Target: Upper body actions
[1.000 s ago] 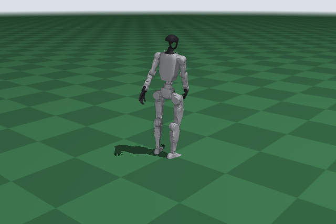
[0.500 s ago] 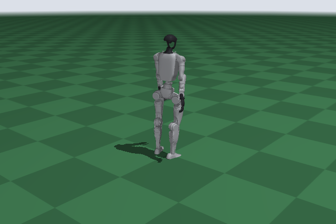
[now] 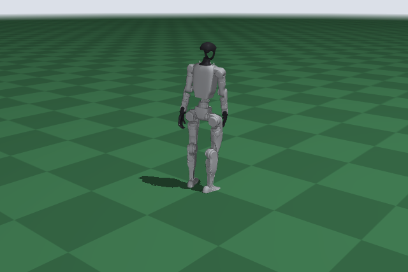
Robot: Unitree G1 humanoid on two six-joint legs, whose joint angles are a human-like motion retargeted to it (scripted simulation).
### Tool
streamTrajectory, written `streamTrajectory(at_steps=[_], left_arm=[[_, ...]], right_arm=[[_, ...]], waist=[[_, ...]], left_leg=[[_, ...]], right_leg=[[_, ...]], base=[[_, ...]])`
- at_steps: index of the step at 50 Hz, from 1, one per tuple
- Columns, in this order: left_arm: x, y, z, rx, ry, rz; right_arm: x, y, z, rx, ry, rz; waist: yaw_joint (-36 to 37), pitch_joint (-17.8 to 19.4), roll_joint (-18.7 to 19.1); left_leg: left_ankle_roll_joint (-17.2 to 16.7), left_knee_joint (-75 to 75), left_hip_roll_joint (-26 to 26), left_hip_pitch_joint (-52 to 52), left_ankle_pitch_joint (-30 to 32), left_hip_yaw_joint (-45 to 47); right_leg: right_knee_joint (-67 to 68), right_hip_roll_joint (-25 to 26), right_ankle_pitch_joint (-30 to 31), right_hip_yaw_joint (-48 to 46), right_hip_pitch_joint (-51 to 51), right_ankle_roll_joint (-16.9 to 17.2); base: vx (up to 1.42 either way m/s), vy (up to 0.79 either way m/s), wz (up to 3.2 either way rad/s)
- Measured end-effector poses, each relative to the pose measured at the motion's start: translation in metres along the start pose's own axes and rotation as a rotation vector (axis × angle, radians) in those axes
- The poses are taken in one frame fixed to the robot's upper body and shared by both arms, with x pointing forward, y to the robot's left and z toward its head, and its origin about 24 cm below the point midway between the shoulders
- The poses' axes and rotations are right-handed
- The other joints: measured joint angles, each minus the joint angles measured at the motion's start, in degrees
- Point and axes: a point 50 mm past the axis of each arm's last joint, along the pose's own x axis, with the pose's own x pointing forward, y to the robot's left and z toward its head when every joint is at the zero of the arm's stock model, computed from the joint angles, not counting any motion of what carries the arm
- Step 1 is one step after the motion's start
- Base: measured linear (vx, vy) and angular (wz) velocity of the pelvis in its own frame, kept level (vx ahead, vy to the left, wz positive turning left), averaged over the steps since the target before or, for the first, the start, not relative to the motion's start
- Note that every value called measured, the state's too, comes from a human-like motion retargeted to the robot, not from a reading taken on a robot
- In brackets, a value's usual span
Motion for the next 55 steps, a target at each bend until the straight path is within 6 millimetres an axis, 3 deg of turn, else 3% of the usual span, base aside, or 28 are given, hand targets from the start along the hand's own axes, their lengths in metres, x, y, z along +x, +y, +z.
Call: streamTrajectory(at_steps=[2,7,10,13,18,20,23,28,32,37,41,45,50,55], left_arm=[[0.001,0.006,-0.032,-0.005,0.077,0.006],[-0.001,0.017,-0.083,-0.022,0.196,0.010],[-0.003,0.020,-0.091,-0.045,0.225,0.009],[-0.001,0.021,-0.080,-0.050,0.198,0.005],[0.002,0.010,-0.032,-0.064,0.069,-0.020],[0.002,0.001,-0.009,-0.078,0.012,-0.041],[-0.003,-0.011,0.034,-0.065,-0.087,-0.076],[-0.018,-0.022,0.095,0.054,-0.242,-0.098],[-0.040,-0.032,0.151,0.185,-0.433,-0.087],[-0.065,-0.042,0.195,0.236,-0.632,-0.095],[-0.072,-0.045,0.204,0.220,-0.701,-0.108],[-0.063,-0.041,0.191,0.199,-0.657,-0.105],[-0.035,-0.029,0.143,0.155,-0.478,-0.090],[-0.008,-0.008,0.066,0.077,-0.234,-0.048]], right_arm=[[0.003,0.000,0.041,-0.037,-0.146,0.022],[-0.003,-0.003,0.106,-0.144,-0.359,0.030],[-0.005,-0.008,0.115,-0.218,-0.380,0.009],[-0.004,-0.011,0.099,-0.230,-0.335,-0.010],[0.001,-0.008,0.027,-0.156,-0.104,-0.017],[-0.002,-0.003,-0.011,-0.112,0.024,-0.014],[-0.019,0.009,-0.083,-0.045,0.270,-0.018],[-0.056,0.024,-0.166,0.017,0.548,-0.080],[-0.087,0.031,-0.212,0.101,0.697,-0.159],[-0.104,0.029,-0.232,0.235,0.751,-0.261],[-0.101,0.024,-0.228,0.313,0.732,-0.303],[-0.084,0.021,-0.207,0.324,0.658,-0.268],[-0.053,0.013,-0.159,0.205,0.515,-0.159],[-0.018,0.003,-0.076,-0.009,0.273,-0.044]], waist=[[0.0,-0.3,0.1],[0.5,-0.8,-0.1],[1.1,-0.9,-0.3],[1.4,-1.0,-0.6],[1.3,-1.0,-0.8],[1.1,-1.1,-0.9],[0.7,-1.2,-1.1],[-0.1,-1.3,-1.0],[-1.6,-0.7,-0.7],[-2.4,-0.3,-0.4],[-2.2,-0.7,-0.1],[-1.9,-1.5,0.1],[-1.7,-2.5,0.3],[-0.9,-3.0,0.5]], left_leg=[[-0.1,0.0,0.0,-0.2,0.0,-0.1],[-0.2,0.0,-0.2,-0.6,0.0,-0.4],[-0.2,0.1,-0.5,-1.1,0.2,-1.0],[-0.2,0.1,-0.8,-1.7,0.4,-1.8],[0.0,0.1,-1.2,-2.4,0.8,-3.2],[0.1,0.1,-1.3,-2.4,0.9,-3.5],[0.3,0.1,-1.3,-2.4,0.8,-3.6],[0.6,0.4,-1.3,-2.7,0.8,-3.9],[0.7,0.5,-1.0,-2.8,0.9,-4.1],[0.6,0.4,-0.6,-2.5,0.7,-2.8],[0.6,0.3,-0.3,-2.0,0.3,-1.4],[0.5,0.1,-0.2,-1.4,-0.1,-0.7],[0.4,0.0,-0.1,-0.9,-0.4,-0.4],[0.0,-0.3,0.2,-0.4,-0.9,0.8]], right_leg=[[0.0,-0.1,0.0,0.2,-0.3,0.0],[0.1,-0.3,0.0,0.3,-0.7,0.0],[0.0,-0.6,0.0,0.0,-0.8,0.1],[-0.1,-0.9,-0.1,-0.8,-0.8,0.2],[-0.5,-1.1,-0.3,-2.2,-0.4,0.4],[-0.6,-1.1,-0.3,-2.7,-0.1,0.5],[-0.9,-0.9,-0.4,-3.3,0.4,0.6],[-1.2,-0.6,-0.5,-4.1,1.0,0.9],[-1.5,-0.5,-0.4,-4.8,1.5,1.1],[-1.5,-0.3,0.0,-4.2,1.3,1.1],[-1.4,-0.2,0.1,-3.5,0.8,1.0],[-1.2,0.1,0.0,-2.8,0.7,0.8],[-0.8,0.3,-0.2,-1.8,0.2,0.5],[-0.4,0.5,-0.1,-0.3,-0.7,0.1]], base=[[0.00,0.00,0.00],[0.00,0.00,0.00],[0.00,0.01,0.15],[0.00,0.00,0.27],[0.01,0.00,0.23],[0.00,0.00,0.00],[0.00,0.00,0.00],[0.03,-0.02,0.04],[0.00,0.00,0.00],[-0.02,0.01,-0.18],[-0.01,0.01,-0.32],[0.00,0.00,-0.06],[0.00,0.00,0.00],[-0.02,0.00,-0.17]])
